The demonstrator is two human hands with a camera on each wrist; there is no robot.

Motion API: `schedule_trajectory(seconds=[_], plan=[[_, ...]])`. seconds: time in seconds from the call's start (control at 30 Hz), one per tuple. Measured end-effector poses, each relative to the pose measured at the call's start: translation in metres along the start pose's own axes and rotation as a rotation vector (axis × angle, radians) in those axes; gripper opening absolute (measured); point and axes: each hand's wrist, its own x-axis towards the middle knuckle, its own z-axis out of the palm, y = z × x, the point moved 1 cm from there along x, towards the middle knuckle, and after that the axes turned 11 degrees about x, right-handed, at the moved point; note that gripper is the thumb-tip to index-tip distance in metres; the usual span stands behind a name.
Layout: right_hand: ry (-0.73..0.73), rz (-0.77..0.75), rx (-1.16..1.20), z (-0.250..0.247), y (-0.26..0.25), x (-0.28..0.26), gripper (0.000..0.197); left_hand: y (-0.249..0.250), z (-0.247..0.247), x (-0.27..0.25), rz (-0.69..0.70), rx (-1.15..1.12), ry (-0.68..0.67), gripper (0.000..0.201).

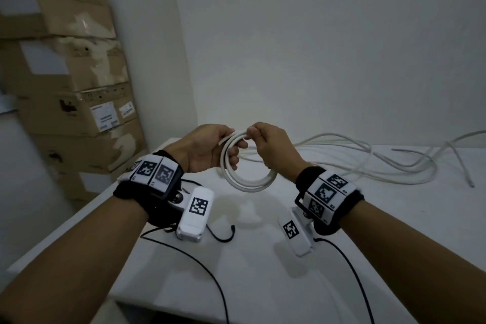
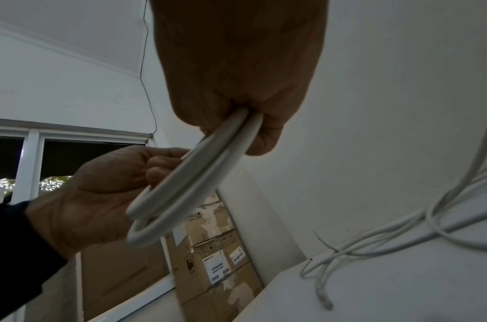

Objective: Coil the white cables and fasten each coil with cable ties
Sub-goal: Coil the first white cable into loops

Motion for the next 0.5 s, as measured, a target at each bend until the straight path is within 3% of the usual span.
schedule_trajectory(seconds=[0.17, 0.33, 0.4, 0.5], plan=[[-0.05, 0.072, 0.056, 0.038, -0.002, 0.003, 0.027, -0.025, -0.018, -0.008, -0.041, -0.075, 0.066, 0.04], [-0.117, 0.305, 0.38, 0.052, 0.008, -0.011, 0.047, -0.042, -0.044, -0.022, -0.067, -0.001, 0.163, 0.036], [-0.183, 0.37, 0.215, 0.051, 0.02, -0.017, 0.035, -0.046, -0.056, -0.028, -0.052, 0.017, 0.225, 0.035], [-0.544, 0.233, -0.383, 0.056, 0.032, -0.03, 0.016, -0.05, -0.071, -0.034, -0.035, 0.026, 0.28, 0.035]])
